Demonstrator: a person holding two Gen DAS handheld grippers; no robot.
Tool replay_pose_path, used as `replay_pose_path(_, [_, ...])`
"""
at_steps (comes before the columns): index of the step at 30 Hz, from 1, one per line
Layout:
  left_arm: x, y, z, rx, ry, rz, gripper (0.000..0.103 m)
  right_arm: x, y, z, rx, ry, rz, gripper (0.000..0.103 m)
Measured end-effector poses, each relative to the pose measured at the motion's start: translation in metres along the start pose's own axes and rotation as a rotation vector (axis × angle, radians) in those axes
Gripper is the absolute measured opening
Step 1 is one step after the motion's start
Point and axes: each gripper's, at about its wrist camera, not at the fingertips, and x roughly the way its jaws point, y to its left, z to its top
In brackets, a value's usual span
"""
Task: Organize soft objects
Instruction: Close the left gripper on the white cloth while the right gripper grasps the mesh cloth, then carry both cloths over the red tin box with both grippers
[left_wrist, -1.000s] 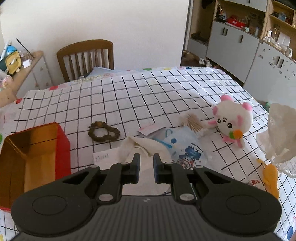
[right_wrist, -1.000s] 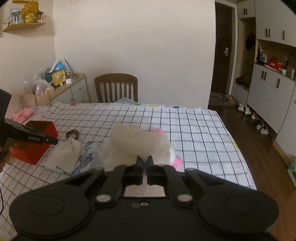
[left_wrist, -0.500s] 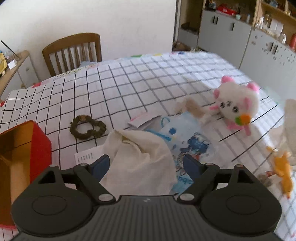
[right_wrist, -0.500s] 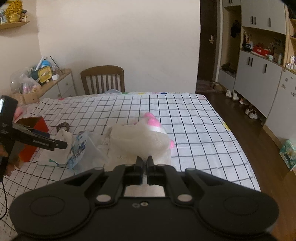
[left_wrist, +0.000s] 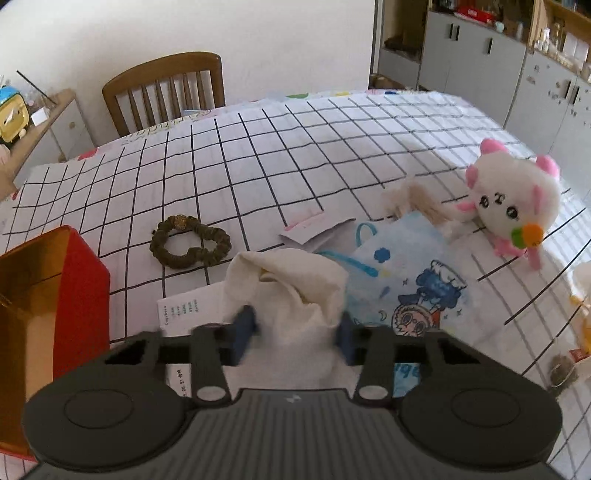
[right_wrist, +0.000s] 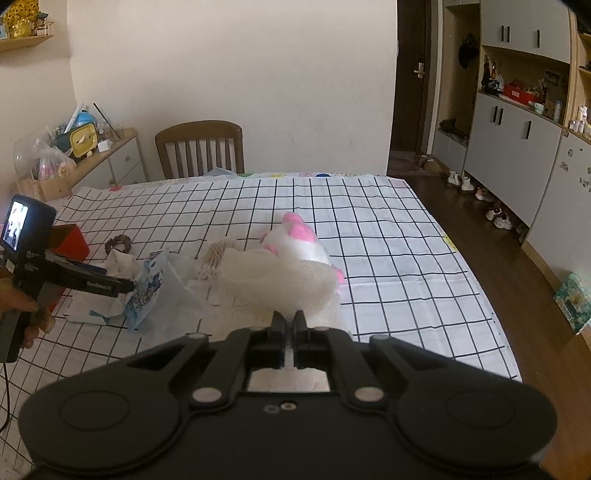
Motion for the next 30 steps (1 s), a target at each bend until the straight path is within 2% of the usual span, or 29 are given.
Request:
replay_pose_path(3, [-0.004, 0.005, -0.001, -0.017, -0.006, -0.014, 0.029, 0.001, -0.001, 0.000, 0.000, 0.001, 0.005, 0.003])
replay_pose_path(4, [-0.005, 0.006, -0.001, -0.019, -0.008, -0.016, 0.024, 0.002, -0.001, 0.001, 0.000, 0.002, 0.006, 0.003])
replay_pose_path(8, [-0.011, 0.008, 0.000, -0.022, -0.014, -0.015, 0.018, 0.003, -0.001, 0.000, 0.001, 0.009, 0.011, 0.003])
replay_pose_path(20, [-0.062, 0.028, 0.005, -0.070, -0.068, -0.072, 0.017, -0.010, 0.017, 0.021, -0.009, -0.023, 0.080, 0.003])
replay_pose_path(30, [-0.116, 0.058, 0.011, -0.056, -0.123, -0.094, 0.017, -0.014, 0.071, 0.053, -0.056, -0.061, 0.185, 0.003])
